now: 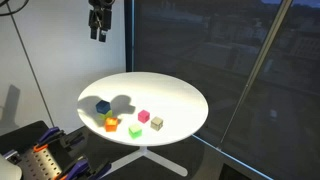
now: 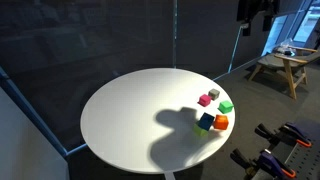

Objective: Pick up the pink block and put it on the blue block

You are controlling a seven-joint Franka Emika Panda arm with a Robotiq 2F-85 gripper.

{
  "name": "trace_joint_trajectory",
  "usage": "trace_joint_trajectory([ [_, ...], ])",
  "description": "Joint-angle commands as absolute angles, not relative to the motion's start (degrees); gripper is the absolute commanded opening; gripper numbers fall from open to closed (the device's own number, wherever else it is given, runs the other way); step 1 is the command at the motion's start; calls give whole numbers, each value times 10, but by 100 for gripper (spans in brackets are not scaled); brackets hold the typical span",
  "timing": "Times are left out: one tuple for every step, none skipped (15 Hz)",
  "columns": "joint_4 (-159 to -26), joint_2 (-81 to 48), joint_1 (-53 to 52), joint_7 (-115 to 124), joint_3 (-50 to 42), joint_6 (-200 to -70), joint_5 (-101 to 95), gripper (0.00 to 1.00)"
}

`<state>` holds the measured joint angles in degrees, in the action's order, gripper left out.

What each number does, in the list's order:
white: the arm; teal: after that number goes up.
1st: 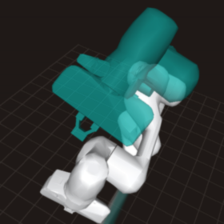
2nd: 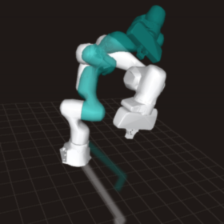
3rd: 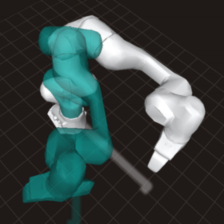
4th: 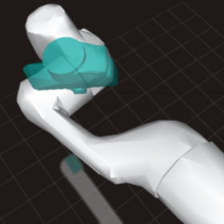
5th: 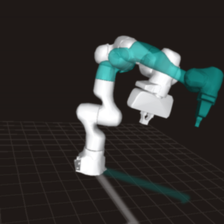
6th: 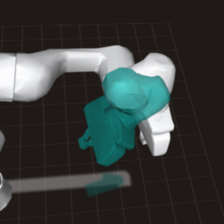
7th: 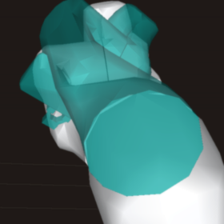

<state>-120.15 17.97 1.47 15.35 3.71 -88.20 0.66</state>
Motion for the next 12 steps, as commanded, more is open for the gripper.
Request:
trace_joint_trajectory([
  [-1200, 179, 12, 154, 34, -881, 6, 100],
  [-1200, 180, 12, 154, 34, -881, 6, 100],
  [-1200, 180, 12, 154, 34, -881, 6, 100],
  [-1200, 180, 12, 154, 34, -881, 6, 100],
  [-1200, 180, 12, 154, 34, -881, 6, 100],
  [-1200, 180, 12, 154, 34, -881, 6, 100],
  [-1200, 180, 12, 154, 34, -881, 6, 100],
  [-1200, 180, 12, 154, 34, -881, 6, 100],
  [-1197, 177, 12, 155, 34, -881, 7, 100],
  [-1192, 173, 12, 155, 33, -879, 10, 100],
  [-1189, 171, 12, 153, 32, -881, 12, 100],
  [-1182, 167, 13, 152, 30, -881, 16, 100],
])
